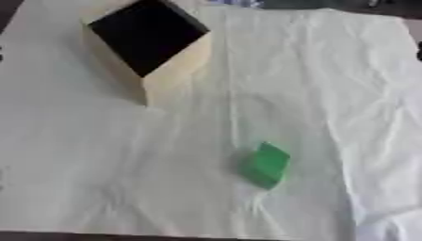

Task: Pick up objects on the table and place them in the box.

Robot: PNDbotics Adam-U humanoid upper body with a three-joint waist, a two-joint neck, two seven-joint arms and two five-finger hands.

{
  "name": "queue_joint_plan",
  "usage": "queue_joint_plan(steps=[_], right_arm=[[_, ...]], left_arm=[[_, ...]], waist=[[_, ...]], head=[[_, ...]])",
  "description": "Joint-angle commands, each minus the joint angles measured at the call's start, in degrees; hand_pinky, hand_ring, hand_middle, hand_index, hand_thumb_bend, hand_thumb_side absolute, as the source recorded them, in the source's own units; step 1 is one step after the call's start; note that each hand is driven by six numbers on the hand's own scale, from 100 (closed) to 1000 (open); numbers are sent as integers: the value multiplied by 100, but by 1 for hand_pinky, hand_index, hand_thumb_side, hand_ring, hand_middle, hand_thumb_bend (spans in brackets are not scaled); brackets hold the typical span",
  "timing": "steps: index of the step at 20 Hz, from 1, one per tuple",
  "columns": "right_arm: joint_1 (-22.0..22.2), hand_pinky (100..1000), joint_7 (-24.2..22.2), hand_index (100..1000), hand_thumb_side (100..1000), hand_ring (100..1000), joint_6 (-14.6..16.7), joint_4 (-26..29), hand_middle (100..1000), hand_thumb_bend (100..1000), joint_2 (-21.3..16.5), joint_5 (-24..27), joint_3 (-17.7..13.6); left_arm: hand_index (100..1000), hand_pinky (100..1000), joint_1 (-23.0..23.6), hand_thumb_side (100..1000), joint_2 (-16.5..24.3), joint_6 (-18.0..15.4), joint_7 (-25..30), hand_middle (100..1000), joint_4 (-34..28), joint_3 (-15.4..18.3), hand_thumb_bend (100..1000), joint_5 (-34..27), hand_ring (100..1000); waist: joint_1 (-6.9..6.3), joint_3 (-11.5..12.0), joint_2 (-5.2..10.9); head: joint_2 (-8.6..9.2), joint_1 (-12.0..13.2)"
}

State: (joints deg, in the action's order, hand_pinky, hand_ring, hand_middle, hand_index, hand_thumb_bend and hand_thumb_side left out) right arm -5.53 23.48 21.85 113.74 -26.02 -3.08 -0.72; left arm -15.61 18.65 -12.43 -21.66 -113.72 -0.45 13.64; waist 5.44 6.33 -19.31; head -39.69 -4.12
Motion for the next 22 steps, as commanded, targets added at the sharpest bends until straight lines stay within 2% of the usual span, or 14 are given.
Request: queue_joint_plan(steps=[1, 4, 6, 9, 14, 18, 22], right_arm=[[-10, 811, -25, 838, 819, 784, -11, 85, 658, 100, -125, -11, -64], [25, 812, -59, 839, 814, 786, 15, 85, 662, 100, -289, -81, -47], [77, 814, -115, 845, 808, 794, 69, 85, 673, 100, -564, -249, -35], [151, 815, -218, 848, 808, 799, 139, 85, 682, 100, -1051, -569, 14], [333, 818, -586, 849, 814, 811, 232, 85, 711, 100, -2202, -1323, 204], [485, 819, -745, 851, 835, 822, -25, 85, 747, 100, -2968, -1824, 398], [580, 819, -798, 852, 829, 830, -374, 85, 768, 100, -3515, -2244, 651]], left_arm=[[747, 579, -27, 680, 39, -3, 11, 757, -87, 51, 276, 7, 586], [747, 579, -20, 680, 52, 1, 19, 757, -87, 46, 275, 5, 586], [747, 578, -17, 680, 67, 2, 23, 757, -87, 43, 275, 7, 586], [747, 578, -8, 680, 89, 2, 31, 757, -87, 36, 275, 8, 586], [746, 577, -2, 680, 124, 4, 51, 757, -87, 16, 275, 0, 585], [746, 576, 1, 680, 149, 4, 67, 757, -87, 1, 275, -6, 585], [745, 575, 8, 681, 164, 6, 84, 758, -87, -17, 274, -12, 584]], waist=[[-22, -6, 129], [-13, -9, 140], [-2, -12, 150], [12, -17, 165], [43, -25, 174], [52, -29, 175], [61, -33, 175]], head=[[-2, -5], [-48, -16], [-68, -19], [-95, -24], [-71, -31], [-71, -22], [-89, -11]])
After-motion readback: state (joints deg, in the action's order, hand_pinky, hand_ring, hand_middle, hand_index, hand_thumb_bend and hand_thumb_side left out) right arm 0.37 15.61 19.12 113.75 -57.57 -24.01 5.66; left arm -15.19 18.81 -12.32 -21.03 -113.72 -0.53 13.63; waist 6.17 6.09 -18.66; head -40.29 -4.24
